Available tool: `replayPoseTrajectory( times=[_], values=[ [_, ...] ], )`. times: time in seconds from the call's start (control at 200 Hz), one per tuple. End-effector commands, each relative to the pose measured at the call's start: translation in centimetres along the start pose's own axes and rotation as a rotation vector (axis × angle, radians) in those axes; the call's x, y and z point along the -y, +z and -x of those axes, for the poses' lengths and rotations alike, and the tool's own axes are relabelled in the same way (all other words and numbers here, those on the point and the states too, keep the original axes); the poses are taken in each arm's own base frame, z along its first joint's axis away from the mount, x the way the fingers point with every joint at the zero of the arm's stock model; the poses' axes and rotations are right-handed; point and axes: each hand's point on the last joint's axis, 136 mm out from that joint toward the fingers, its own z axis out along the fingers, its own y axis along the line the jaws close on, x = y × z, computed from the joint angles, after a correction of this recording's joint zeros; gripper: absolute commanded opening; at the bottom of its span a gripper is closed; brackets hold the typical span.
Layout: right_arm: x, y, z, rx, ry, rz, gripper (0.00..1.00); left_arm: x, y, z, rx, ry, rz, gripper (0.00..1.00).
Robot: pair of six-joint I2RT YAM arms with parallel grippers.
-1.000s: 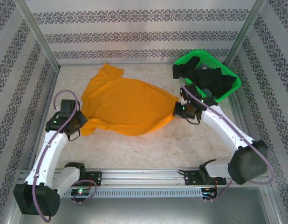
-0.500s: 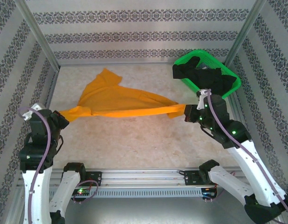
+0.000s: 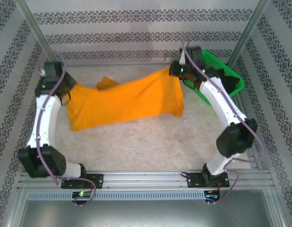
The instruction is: Fold and stack the t-shirts
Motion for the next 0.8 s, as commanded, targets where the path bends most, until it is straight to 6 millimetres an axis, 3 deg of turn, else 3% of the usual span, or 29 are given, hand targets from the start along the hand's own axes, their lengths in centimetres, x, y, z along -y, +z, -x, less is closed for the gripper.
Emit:
replayPoseTrajectory(
  times=[0.0,0.095,0.175,0.25,0.31,0.355,0.415,0.55,0.669,0.794],
  values=[
    [-4.0,-6.0,8.7,0.217,-0.078,0.095,0.00,5.6,-9.1,10.5,0.340,0.068,-0.177,0.00],
    [-5.1,-9.1,11.8,0.292,-0.118,0.108,0.00,6.9,-13.9,13.6,0.460,0.097,-0.220,0.00],
    [-5.6,-11.8,12.8,0.340,-0.145,0.119,0.00,7.3,-17.8,14.6,0.545,0.117,-0.247,0.00],
    [-5.8,-13.6,12.4,0.359,-0.162,0.132,0.00,7.2,-20.2,14.0,0.581,0.156,-0.248,0.00],
    [-5.7,-14.6,11.0,0.351,-0.169,0.139,0.00,6.8,-20.6,12.4,0.563,0.192,-0.231,0.00],
    [-5.3,-14.6,9.0,0.321,-0.166,0.132,0.00,5.9,-20.3,10.5,0.527,0.199,-0.213,0.00],
    [-4.0,-13.8,5.5,0.259,-0.147,0.111,0.00,4.1,-17.9,6.6,0.412,0.182,-0.197,0.00],
    [0.0,-10.6,-4.5,0.071,-0.036,0.063,0.00,-1.0,-11.3,-4.4,0.104,0.126,-0.146,0.00],
    [4.7,-6.2,-14.6,-0.144,0.081,-0.027,0.00,-5.0,-6.8,-12.4,-0.088,0.048,-0.091,0.00],
    [10.9,-3.0,-23.1,-0.324,0.234,-0.181,0.00,-8.8,-2.9,-21.5,-0.334,-0.141,-0.021,0.00]
  ],
)
